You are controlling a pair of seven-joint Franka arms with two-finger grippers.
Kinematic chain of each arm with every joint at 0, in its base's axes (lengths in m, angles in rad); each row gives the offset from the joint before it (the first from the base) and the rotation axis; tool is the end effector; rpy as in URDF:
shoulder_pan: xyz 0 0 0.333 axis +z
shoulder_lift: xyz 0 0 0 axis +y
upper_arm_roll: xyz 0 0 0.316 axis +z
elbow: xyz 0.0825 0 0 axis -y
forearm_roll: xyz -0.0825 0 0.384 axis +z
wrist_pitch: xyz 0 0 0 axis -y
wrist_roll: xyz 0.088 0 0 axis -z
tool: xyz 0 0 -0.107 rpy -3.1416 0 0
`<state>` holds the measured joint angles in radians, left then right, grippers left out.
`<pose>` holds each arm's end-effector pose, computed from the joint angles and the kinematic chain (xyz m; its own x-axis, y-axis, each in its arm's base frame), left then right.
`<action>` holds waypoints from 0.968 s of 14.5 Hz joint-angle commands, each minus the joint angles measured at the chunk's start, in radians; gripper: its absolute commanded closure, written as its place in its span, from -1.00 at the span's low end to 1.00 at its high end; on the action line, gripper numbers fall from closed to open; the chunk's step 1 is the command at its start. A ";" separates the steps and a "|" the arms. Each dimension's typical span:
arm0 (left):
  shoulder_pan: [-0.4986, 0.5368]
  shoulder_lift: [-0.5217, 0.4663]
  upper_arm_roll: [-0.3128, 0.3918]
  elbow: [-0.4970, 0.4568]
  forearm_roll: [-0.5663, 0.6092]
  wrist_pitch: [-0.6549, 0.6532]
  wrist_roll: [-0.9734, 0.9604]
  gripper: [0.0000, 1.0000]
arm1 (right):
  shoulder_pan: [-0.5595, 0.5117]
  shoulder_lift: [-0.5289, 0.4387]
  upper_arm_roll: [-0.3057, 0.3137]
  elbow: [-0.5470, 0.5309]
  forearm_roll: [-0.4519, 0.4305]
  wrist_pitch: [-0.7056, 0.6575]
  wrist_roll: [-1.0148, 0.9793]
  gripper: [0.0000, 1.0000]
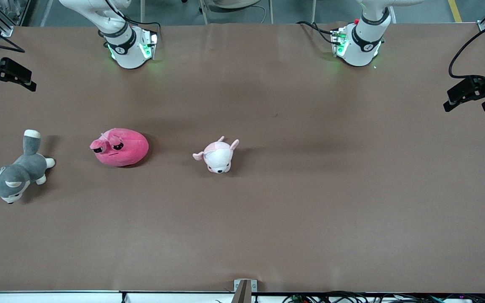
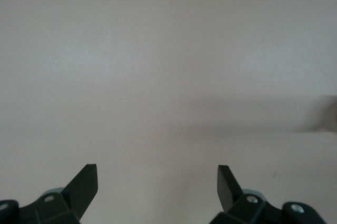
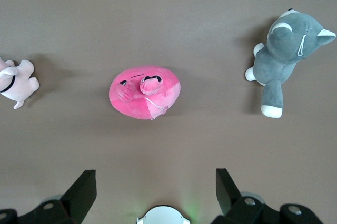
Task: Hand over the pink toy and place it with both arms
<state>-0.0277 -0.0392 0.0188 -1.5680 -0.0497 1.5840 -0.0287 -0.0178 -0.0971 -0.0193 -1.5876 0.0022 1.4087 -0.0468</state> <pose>0.5439 -0.0099 0.6487 0.9983 0.0205 0.0537 0.0177 -0.9985 0.0519 0.5062 -0.0191 0.6547 0.9966 0.0104 -0.0814 0.0098 -0.9999 -0.0079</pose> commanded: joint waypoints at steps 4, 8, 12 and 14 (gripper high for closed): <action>0.000 0.002 0.000 0.019 0.021 -0.010 0.018 -1.00 | -0.001 -0.029 0.002 -0.034 -0.004 0.016 0.013 -1.00; 0.000 0.002 0.000 0.019 0.021 -0.010 0.018 -1.00 | -0.004 -0.029 -0.002 -0.034 0.007 0.024 0.018 -1.00; 0.000 0.002 0.000 0.017 0.021 -0.010 0.018 -1.00 | -0.005 -0.030 -0.004 -0.032 0.012 0.024 0.018 -1.00; 0.000 0.002 0.000 0.017 0.021 -0.010 0.018 -1.00 | -0.005 -0.030 -0.004 -0.034 0.012 0.024 0.016 -1.00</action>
